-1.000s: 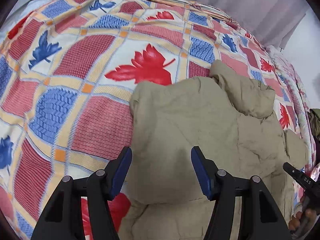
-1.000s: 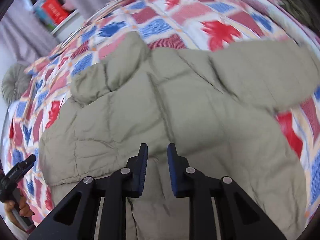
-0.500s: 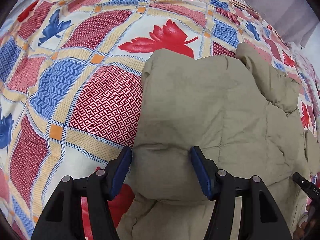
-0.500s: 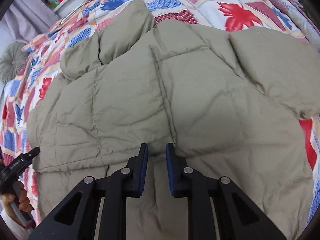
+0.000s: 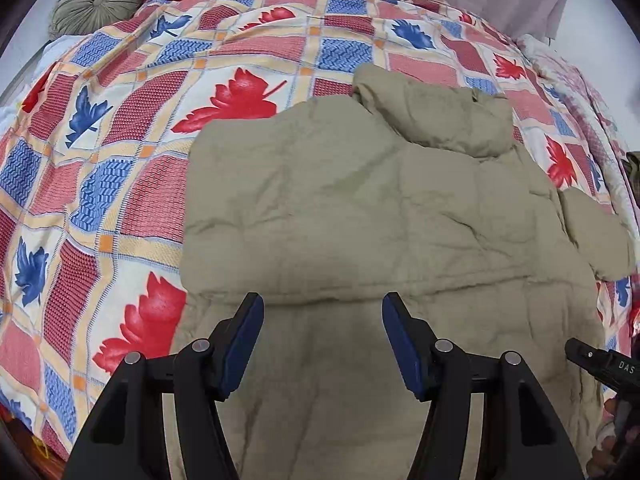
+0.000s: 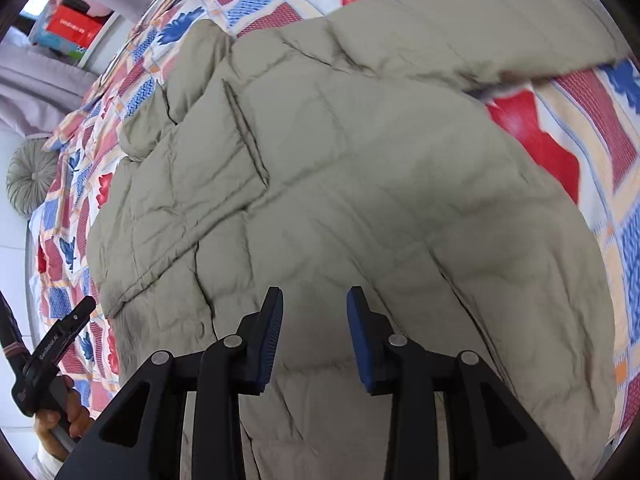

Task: Fold large clothes
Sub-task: 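Release the folded side and lift the left tool away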

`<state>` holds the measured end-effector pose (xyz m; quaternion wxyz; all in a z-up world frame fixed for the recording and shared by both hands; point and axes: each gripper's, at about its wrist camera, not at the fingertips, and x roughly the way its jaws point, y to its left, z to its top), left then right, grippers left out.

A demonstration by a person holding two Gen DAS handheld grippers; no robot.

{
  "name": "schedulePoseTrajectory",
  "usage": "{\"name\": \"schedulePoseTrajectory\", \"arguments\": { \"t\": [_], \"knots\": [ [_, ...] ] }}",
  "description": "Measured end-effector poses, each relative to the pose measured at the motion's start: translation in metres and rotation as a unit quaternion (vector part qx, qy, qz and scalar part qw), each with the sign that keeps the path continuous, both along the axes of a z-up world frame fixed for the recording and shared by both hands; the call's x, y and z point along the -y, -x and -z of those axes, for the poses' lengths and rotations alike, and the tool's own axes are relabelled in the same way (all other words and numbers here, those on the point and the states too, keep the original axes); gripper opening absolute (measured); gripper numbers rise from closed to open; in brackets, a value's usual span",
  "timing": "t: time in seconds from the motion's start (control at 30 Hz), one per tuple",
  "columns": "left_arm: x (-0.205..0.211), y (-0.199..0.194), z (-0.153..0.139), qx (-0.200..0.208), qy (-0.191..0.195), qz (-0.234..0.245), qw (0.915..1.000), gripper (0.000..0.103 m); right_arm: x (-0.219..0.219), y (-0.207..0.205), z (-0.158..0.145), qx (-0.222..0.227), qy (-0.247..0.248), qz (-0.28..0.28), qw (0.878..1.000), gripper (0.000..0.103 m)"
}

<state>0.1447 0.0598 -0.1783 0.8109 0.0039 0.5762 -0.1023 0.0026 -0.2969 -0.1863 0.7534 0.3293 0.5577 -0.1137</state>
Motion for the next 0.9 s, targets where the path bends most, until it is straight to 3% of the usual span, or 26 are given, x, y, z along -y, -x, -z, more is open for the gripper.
{"name": "schedulePoseTrajectory", "arguments": {
  "t": [0.1,0.13,0.17,0.2,0.23,0.4,0.53,0.57,0.7,0.73,0.77,0.8,0.9],
  "knots": [
    [0.016,0.017,-0.006,-0.011,0.009,0.0,0.9999,0.063,0.005,0.015,-0.001,-0.003,-0.009,0.013,1.0,0.041],
    [0.021,0.023,-0.007,-0.018,0.016,0.0,0.9997,0.066,0.008,0.021,-0.002,-0.003,-0.011,0.019,1.0,0.048],
    [0.027,0.028,-0.007,-0.025,0.02,0.001,0.9995,0.075,0.01,0.023,-0.003,-0.003,-0.012,0.022,1.0,0.055],
    [0.032,0.033,-0.007,-0.03,0.022,0.003,0.9993,0.099,0.013,0.028,-0.005,-0.001,-0.014,0.026,1.0,0.057],
    [0.037,0.039,-0.008,-0.027,0.022,0.002,0.9994,0.103,0.017,0.032,-0.007,0.001,-0.016,0.03,0.999,0.059],
    [0.073,0.059,-0.008,-0.025,0.009,0.035,0.999,0.103,0.039,0.05,-0.01,0.0,-0.025,0.039,0.999,0.064],
    [0.098,0.065,-0.003,-0.035,0.011,0.046,0.9983,0.103,0.054,0.06,-0.005,0.001,-0.036,0.044,0.998,0.075],
    [0.103,0.066,-0.002,-0.037,0.012,0.048,0.9981,0.103,0.059,0.063,-0.004,0.003,-0.042,0.045,0.998,0.081],
    [0.123,0.069,0.002,-0.043,0.005,0.06,0.9973,0.103,0.075,0.069,0.0,0.018,-0.067,0.052,0.996,0.083],
    [0.128,0.07,0.002,-0.044,0.002,0.063,0.9971,0.103,0.08,0.071,0.001,0.024,-0.073,0.055,0.995,0.088],
    [0.134,0.07,0.003,-0.045,0.0,0.066,0.9968,0.103,0.084,0.072,0.001,0.031,-0.08,0.058,0.995,0.1],
    [0.138,0.07,0.003,-0.045,-0.001,0.069,0.9966,0.103,0.089,0.074,0.002,0.039,-0.09,0.061,0.993,0.103],
    [0.152,0.069,0.004,-0.046,-0.005,0.076,0.996,0.103,0.105,0.075,0.002,0.054,-0.105,0.075,0.99,0.103]
  ]
}}
